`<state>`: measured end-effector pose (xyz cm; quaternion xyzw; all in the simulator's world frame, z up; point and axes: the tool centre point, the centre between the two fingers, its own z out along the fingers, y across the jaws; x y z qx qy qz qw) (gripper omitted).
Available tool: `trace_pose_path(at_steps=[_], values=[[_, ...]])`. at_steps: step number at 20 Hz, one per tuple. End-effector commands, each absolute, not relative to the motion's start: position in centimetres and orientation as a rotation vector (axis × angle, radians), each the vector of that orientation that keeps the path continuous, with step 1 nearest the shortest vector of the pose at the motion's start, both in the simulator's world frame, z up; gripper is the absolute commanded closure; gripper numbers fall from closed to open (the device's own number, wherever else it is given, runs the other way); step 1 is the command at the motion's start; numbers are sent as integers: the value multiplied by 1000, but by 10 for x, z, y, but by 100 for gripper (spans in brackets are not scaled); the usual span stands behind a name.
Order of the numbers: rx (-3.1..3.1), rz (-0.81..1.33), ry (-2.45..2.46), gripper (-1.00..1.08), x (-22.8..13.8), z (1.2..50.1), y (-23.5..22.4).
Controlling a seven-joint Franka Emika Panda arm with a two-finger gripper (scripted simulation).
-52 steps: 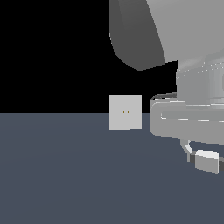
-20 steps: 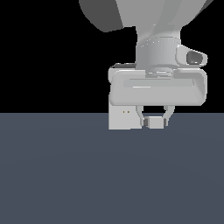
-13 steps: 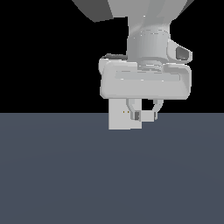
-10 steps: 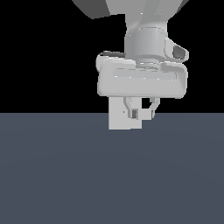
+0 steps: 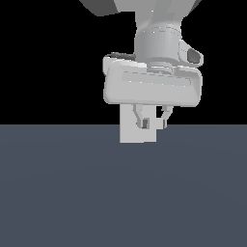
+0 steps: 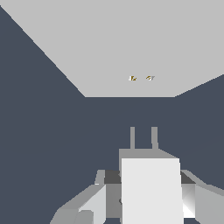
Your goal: Plug the charger into the wall socket.
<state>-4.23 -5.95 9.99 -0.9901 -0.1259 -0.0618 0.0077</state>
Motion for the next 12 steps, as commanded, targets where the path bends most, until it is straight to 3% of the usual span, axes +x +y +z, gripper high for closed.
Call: trace_pose_path(at_steps=[1,12], values=[[-3095,-193,-394,108,-42,100,-60],[-3096,-193,-394,108,-20,100,-54]])
